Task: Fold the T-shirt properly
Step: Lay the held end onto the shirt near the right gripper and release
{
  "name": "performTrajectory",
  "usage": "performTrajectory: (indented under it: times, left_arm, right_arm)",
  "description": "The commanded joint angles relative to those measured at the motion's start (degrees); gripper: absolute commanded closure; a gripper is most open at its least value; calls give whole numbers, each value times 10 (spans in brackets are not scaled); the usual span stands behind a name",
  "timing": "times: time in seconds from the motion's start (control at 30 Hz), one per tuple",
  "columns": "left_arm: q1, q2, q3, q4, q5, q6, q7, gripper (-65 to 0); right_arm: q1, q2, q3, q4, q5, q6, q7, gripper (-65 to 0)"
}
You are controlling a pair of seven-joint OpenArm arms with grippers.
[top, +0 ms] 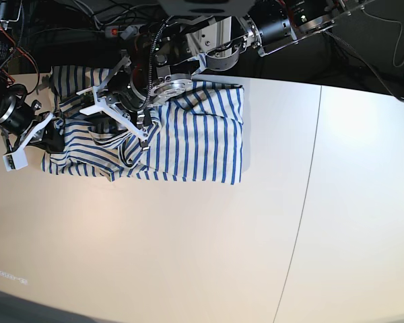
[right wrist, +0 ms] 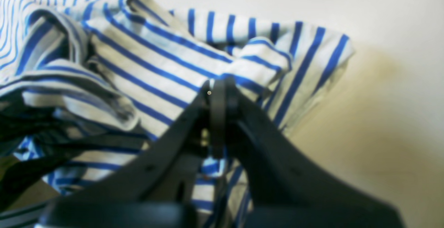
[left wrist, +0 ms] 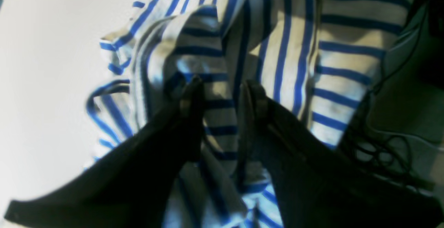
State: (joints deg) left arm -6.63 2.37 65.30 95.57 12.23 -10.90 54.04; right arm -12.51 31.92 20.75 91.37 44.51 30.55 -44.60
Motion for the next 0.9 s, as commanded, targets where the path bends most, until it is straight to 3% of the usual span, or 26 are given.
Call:
performTrajectory:
  times: [0.0, 0.1, 0.3, 0.4, 0.47, 0.7, 0.87]
  left_arm:
    - [-10, 11, -1, 22, 23, 13, -7, -191]
    - [-18, 11, -6, 61, 59, 43, -6, -191]
    - [-24, 3, -32, 107, 69, 45, -13, -189]
    - [-24, -13, -81, 105, 81, 45, -33, -93]
    - [-24, -32, -125, 103, 59, 45, -49, 0]
    - [-9, -97, -243, 100, -82, 16, -55, 0]
    - [56, -100, -255, 100, -86, 8, -87, 0]
  right_arm:
    - [7, 12, 5, 7, 7, 38, 13, 0]
    - [7, 12, 5, 7, 7, 38, 15, 0]
    - [7, 12, 5, 7, -12, 38, 15, 0]
    - [7, 12, 5, 7, -15, 38, 15, 0]
    - [7, 12, 5, 7, -14, 38, 16, 0]
    - [7, 12, 5, 7, -15, 38, 21, 0]
    - [7, 12, 5, 7, -15, 38, 22, 0]
